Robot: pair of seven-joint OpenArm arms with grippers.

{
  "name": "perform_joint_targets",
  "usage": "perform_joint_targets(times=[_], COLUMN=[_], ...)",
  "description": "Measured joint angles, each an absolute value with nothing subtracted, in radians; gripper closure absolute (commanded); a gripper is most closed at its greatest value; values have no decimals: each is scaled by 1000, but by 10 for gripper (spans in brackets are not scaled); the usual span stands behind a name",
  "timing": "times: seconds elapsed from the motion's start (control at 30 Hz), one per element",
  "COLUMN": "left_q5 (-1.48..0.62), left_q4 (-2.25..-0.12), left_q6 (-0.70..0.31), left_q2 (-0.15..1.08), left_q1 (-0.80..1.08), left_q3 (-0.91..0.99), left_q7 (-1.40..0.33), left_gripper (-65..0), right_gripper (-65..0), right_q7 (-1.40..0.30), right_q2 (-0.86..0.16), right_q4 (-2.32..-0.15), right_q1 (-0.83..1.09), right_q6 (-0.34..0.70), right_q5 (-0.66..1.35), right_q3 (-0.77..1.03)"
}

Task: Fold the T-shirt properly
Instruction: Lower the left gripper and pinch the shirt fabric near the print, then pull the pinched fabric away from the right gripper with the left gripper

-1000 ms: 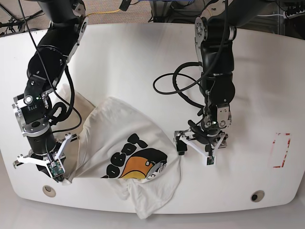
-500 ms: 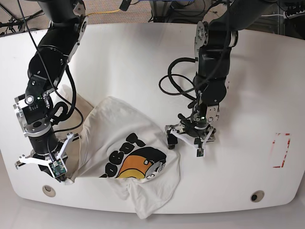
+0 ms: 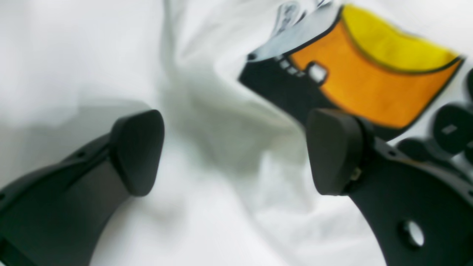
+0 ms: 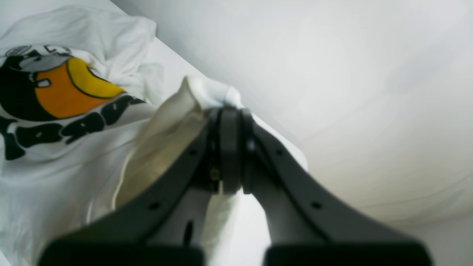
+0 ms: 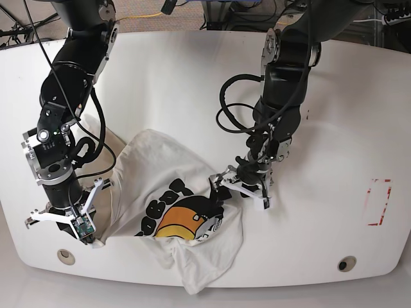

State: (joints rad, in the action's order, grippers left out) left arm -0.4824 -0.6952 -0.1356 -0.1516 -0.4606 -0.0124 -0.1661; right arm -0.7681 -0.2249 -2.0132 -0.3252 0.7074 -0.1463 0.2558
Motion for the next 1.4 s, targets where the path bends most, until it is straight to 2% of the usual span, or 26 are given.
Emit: perform_joint_targets(times=[0.1,0.33,0.53,0.6,0.93,1.4], left_q5=[-540,-617,-607,-598,-592,-612], left_q4=[-664,-604,-564,-565,-585,-1173], left_q6=[-136,-142,-139,-135,-130,-121], left_q2=[-148,-150,-152,-152,-153,-61], left_q1=[-469,-469,-488,-488,-456,-80], left_q3=[-48,-130,-140,-142,-143,-142], left_q7=[-148,-84,-113,-115,-128,-412], left_gripper=[-532,-289,-71,-28,-13,-15], right_gripper=[0,0,0,0,0,0], right_q7=[-767,-768,-767,-767,-760,-773], right_q2=[-225,-227,-227,-227,-227,-221], right_q4=[-2013,-2012,-2011,-2011,-1993,-2003], right_q1=[-325,-325,-325,-325,-307,-142], right_q6=[707,708,707,707,708,707], right_q5=[-145,-146,-146,-146,-130,-131], right_q3=[256,259,260,261,299,451])
